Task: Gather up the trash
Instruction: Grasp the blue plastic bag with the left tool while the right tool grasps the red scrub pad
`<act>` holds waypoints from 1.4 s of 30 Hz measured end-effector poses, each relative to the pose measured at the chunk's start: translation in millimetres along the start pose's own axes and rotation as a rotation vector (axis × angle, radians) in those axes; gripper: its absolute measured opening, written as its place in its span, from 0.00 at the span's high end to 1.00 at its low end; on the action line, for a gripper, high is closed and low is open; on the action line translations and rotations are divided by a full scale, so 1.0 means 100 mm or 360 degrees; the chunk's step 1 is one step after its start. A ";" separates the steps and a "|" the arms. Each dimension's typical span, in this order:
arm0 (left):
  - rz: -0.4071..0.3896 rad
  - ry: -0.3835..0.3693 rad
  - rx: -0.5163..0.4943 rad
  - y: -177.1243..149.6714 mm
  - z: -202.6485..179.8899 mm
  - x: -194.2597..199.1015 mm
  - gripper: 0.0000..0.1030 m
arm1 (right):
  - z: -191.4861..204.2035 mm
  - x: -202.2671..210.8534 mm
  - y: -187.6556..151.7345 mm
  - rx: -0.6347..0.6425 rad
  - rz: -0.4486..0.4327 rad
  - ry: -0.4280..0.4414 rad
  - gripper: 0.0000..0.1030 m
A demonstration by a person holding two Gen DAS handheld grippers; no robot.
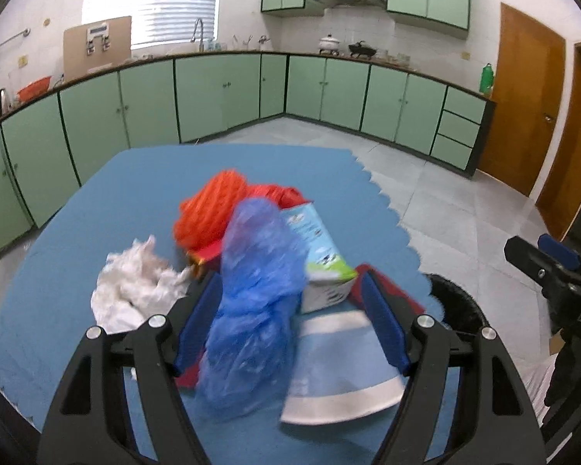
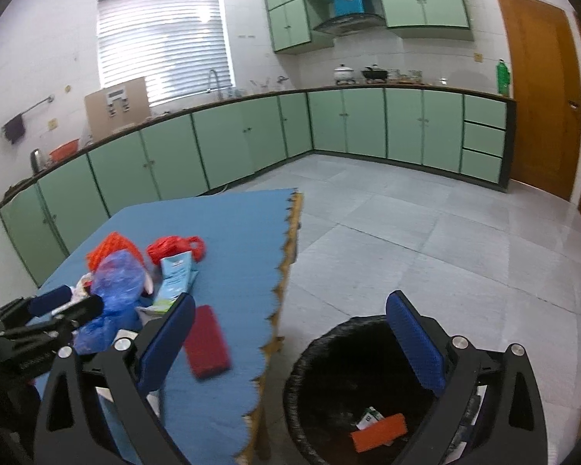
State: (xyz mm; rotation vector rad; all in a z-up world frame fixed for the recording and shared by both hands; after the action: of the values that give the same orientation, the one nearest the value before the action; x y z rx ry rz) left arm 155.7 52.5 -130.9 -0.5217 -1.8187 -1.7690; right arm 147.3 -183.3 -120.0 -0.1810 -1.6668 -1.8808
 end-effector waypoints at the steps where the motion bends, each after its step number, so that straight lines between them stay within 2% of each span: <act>1: 0.0005 -0.0001 0.0003 -0.04 0.04 0.00 0.32 | 0.03 -0.02 0.00 0.0007 0.0001 0.0004 0.06; 7: 0.0041 0.0006 0.0008 -0.14 0.06 -0.12 0.34 | 0.14 -0.13 -0.04 0.0040 0.0024 0.0027 0.08; 14: 0.0057 0.0015 0.0012 -0.21 0.04 -0.22 0.50 | 0.22 -0.25 -0.10 0.0087 0.0058 0.0079 0.12; 17: 0.0060 0.0018 0.0010 -0.23 0.05 -0.23 0.62 | 0.29 -0.39 -0.17 0.0105 0.0112 0.0132 0.19; 20: 0.0068 0.0024 0.0024 -0.25 0.08 -0.23 0.69 | 0.33 -0.53 -0.25 0.0116 0.0173 0.0174 0.26; 30: 0.0086 0.0033 0.0034 -0.28 0.10 -0.28 0.71 | 0.38 -0.78 -0.45 0.0167 0.0326 0.0251 0.40; 42: 0.0094 0.0032 0.0029 -0.28 0.09 -0.34 0.71 | 0.43 -0.86 -0.54 0.0222 0.0384 0.0286 0.41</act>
State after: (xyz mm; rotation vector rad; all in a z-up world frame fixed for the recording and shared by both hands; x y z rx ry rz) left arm 163.8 63.1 -174.2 -0.5429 -1.7862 -1.7110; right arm 175.6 -112.0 -198.9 -0.1445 -1.5709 -1.5505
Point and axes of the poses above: each gripper's, at about its wrist camera, not at the fingertips, and x roughly against the way its jaws point, z to its left, y to its top, the point moved 4 cm from there along -x, roughly the way its jaws point, and after that the axes turned 7 degrees about y, right-handed, at the moved point
